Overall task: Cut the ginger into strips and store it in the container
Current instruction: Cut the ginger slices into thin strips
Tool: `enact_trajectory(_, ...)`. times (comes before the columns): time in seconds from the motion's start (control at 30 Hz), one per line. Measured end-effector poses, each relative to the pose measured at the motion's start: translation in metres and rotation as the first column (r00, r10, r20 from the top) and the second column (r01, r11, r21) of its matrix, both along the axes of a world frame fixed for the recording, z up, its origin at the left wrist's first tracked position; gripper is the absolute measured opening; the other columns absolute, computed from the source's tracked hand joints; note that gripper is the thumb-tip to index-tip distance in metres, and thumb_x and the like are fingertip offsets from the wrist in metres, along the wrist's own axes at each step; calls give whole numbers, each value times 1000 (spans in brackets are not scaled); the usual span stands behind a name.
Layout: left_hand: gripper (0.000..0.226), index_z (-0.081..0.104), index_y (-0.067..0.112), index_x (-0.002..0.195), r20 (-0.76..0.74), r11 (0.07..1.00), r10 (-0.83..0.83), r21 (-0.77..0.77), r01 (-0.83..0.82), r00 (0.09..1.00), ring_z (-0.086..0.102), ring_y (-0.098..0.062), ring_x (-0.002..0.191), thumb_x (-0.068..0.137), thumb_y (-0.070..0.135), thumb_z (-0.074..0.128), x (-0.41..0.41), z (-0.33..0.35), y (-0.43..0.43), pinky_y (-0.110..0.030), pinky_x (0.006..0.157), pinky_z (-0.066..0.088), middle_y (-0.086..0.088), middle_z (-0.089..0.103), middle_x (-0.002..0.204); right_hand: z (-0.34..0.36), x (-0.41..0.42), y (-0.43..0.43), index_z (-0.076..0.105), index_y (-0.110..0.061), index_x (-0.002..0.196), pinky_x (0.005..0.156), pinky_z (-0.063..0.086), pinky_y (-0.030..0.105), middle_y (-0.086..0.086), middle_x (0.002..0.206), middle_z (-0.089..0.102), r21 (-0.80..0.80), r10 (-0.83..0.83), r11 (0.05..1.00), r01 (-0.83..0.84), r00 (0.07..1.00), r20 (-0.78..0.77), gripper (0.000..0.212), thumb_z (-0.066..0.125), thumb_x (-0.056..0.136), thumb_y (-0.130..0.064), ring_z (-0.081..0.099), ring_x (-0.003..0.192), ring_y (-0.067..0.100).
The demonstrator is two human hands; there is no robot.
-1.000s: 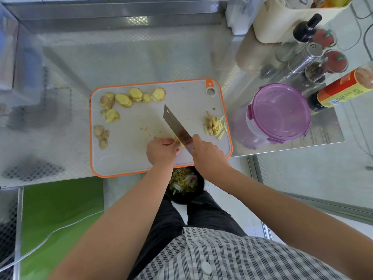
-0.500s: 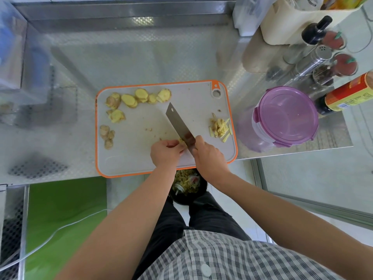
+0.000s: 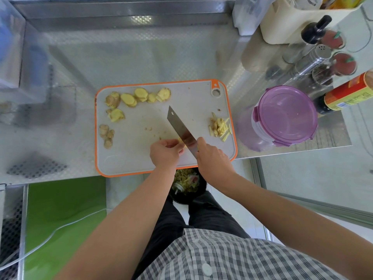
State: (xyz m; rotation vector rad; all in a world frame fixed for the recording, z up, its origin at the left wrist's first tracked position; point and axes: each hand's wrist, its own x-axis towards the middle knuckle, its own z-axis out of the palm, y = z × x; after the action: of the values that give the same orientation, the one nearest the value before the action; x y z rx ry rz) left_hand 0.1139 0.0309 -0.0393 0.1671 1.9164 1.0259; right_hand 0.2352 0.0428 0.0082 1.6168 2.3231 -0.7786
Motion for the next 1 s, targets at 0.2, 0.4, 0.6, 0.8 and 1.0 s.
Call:
enact_trajectory(0.2, 14, 70, 8, 78, 15, 1000, -8, 12, 8, 1000, 71, -22, 67, 71, 0, 80, 0, 1, 0, -37, 76, 59, -7, 70, 70, -11, -14, 1, 27, -15, 97, 58, 34, 34, -2, 73, 39, 10, 0, 1000, 0, 999, 38, 19, 38, 93, -1, 49, 67, 26)
enact_trajectory(0.4, 19, 69, 15, 69, 24, 1000, -6, 12, 5, 1000, 72, -25, 70, 70, 0, 81, -2, -3, -2, -43, 80, 58, -3, 71, 64, -16, -10, 1, 24, -17, 95, 60, 35, 36, 3, 81, 47, -1, -24, 1000, 24, 999, -27, 14, 37, 99, -11, 43, 66, 28)
enact_trajectory(0.6, 19, 70, 13, 67, 55, 998, 63, 26, -64, 997, 71, -21, 64, 71, -2, 80, -1, -3, -3, -40, 80, 59, -5, 71, 66, -1, 1, 1, 23, -17, 92, 59, 31, 34, -3, 68, 35, 11, -4, 1000, 5, 999, -53, 19, 36, 96, -5, 41, 64, 28)
enact_trajectory(0.8, 10, 72, 2, 80, 86, 995, 88, 47, -92, 992, 68, -11, 54, 74, -5, 77, 1, 0, -3, -28, 70, 59, -3, 69, 66, 4, 2, -1, 25, -16, 92, 58, 32, 35, 3, 76, 45, -17, -4, 1000, 3, 999, -53, 18, 36, 94, -2, 45, 66, 29)
enact_trajectory(1.0, 17, 70, 9, 70, 97, 995, 85, 44, -89, 992, 68, -11, 53, 74, -6, 76, -1, -4, -2, -32, 71, 58, 0, 68, 60, -1, -5, 0, 25, -15, 93, 55, 30, 32, -2, 67, 36, -43, -4, 999, 3, 1000, -20, 18, 36, 94, -2, 42, 62, 23)
